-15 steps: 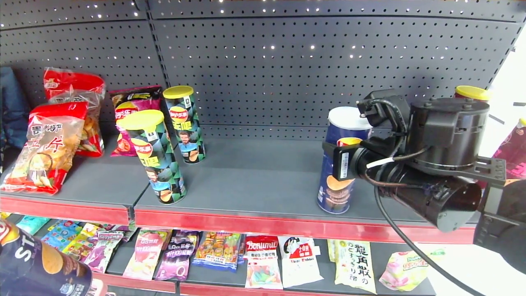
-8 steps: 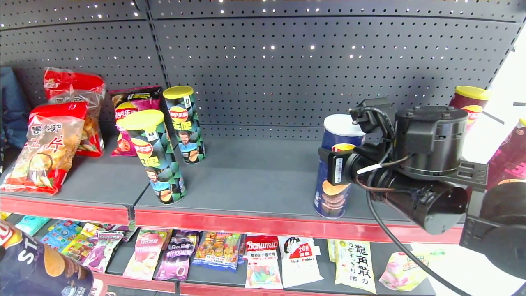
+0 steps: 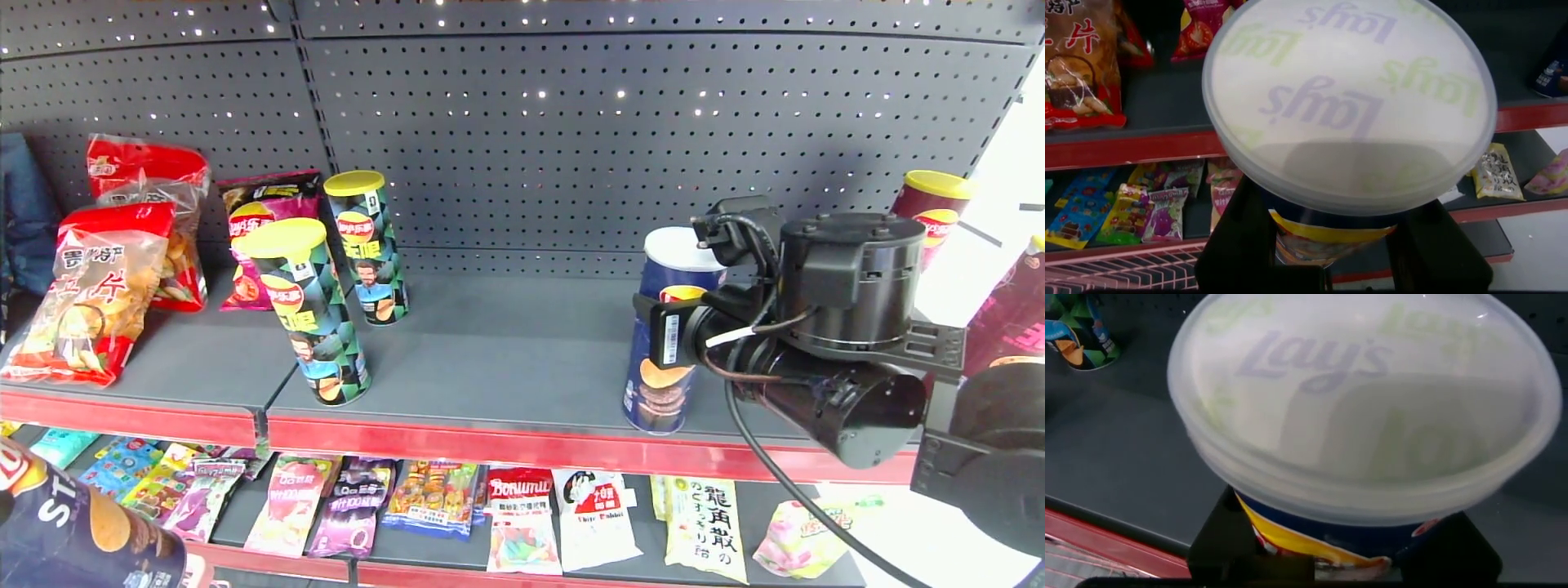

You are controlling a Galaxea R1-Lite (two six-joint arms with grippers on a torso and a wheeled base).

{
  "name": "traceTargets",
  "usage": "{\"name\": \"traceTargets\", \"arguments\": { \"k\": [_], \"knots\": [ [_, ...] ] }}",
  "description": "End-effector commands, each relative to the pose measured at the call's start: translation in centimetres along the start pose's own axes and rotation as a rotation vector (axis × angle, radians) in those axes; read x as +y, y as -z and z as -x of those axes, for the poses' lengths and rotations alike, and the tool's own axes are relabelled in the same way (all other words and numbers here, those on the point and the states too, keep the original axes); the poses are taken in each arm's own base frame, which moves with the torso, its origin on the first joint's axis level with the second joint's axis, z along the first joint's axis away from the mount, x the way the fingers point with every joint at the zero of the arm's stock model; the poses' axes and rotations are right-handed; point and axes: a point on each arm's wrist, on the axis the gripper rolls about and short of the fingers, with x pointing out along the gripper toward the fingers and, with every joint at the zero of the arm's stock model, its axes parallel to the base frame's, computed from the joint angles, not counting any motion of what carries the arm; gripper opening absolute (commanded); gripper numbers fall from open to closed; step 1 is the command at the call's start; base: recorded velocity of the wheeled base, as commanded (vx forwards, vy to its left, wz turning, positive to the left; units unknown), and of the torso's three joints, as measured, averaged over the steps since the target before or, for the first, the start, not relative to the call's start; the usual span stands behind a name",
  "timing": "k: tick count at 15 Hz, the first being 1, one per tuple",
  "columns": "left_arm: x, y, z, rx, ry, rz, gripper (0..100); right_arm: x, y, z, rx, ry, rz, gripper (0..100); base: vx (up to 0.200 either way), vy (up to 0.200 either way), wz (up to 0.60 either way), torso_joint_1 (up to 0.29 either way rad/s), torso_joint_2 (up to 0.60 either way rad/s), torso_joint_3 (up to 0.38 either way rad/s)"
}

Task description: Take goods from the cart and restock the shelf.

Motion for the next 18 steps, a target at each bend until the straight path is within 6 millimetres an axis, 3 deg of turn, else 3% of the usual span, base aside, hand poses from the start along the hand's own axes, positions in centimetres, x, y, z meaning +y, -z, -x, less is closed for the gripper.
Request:
{"name": "traceTargets", "arguments": {
  "k": [1,9,10,18],
  "knots": [
    [0.0,0.1,0.0,0.003,0.002,0.001,0,0.0,0.3,-0.1,0.008,0.005,0.007,0,0.000,0.000,0.00,0.000,0.00,0.000],
    [0.0,0.4,-0.2,0.017,0.002,0.004,0,0.6,0.8,-0.1,0.022,0.010,0.019,0,0.000,0.000,0.00,0.000,0.00,0.000],
    [0.0,0.5,-0.2,0.018,0.002,0.004,0,0.7,0.8,0.0,0.022,0.005,0.020,100,0.000,0.000,0.00,0.000,0.00,0.000],
    [0.0,0.5,-0.2,0.020,0.002,0.004,0,1.1,-0.1,2.0,-0.014,-0.024,0.009,100,0.000,0.000,0.00,0.000,0.00,0.000]
  ]
}}
